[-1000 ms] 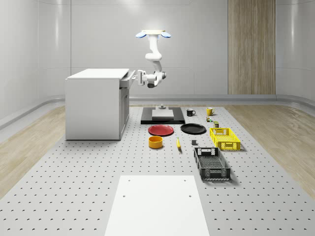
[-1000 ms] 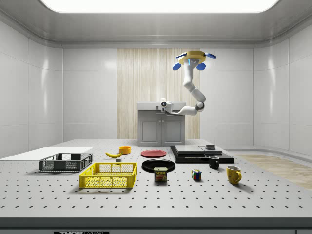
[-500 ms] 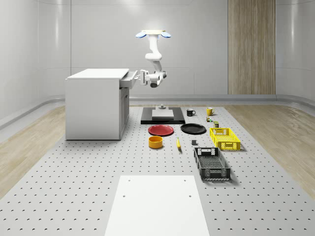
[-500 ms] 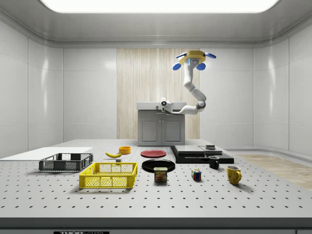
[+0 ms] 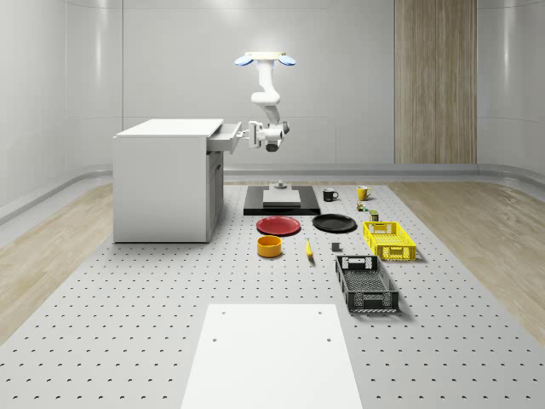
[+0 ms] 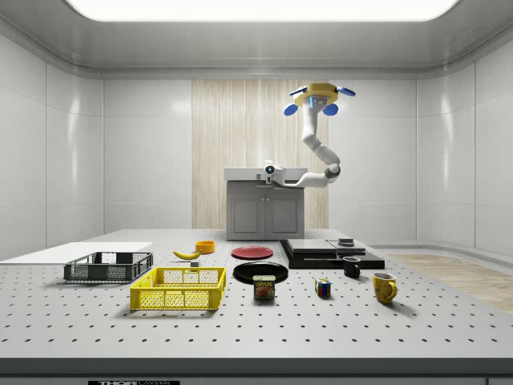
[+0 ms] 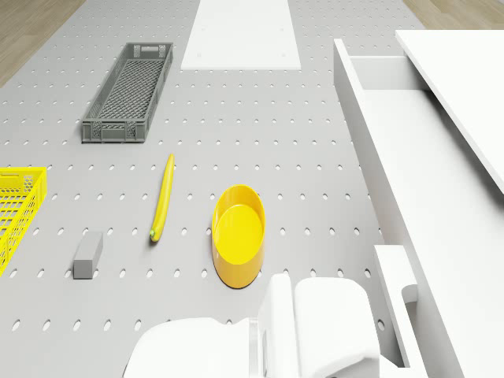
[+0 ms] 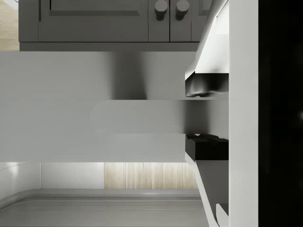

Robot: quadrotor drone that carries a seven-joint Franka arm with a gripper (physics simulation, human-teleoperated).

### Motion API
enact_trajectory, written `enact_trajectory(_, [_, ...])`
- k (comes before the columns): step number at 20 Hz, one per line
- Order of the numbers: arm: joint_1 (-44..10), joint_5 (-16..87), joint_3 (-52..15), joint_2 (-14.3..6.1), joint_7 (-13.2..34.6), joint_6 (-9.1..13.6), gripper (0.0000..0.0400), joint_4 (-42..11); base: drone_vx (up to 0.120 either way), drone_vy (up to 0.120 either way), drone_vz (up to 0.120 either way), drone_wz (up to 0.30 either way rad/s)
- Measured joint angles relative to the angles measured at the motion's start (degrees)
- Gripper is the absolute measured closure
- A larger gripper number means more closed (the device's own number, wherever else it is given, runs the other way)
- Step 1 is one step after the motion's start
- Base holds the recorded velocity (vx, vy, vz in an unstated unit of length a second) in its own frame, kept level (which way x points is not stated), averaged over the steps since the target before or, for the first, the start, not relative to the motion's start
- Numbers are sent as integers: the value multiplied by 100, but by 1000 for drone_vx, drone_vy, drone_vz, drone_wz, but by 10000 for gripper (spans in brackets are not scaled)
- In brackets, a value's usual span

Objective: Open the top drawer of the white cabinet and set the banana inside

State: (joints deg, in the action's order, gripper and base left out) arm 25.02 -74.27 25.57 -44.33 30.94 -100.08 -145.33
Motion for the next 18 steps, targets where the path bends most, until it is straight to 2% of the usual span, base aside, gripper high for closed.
enact_trajectory(5, [25, 154, 175, -40, 52, 76, 288, 31, 0, 0, 0, 0])
enact_trajectory(7, [62, 392, 258, -166, 433, 92, 218, 117, 0, 0, 0, 0])
enact_trajectory(12, [144, 580, 576, -181, 314, 197, 260, 138, 0, 0, 0, 0])
enact_trajectory(18, [206, 880, 985, -219, 301, 400, 277, 238, 0, 0, 0, 0])
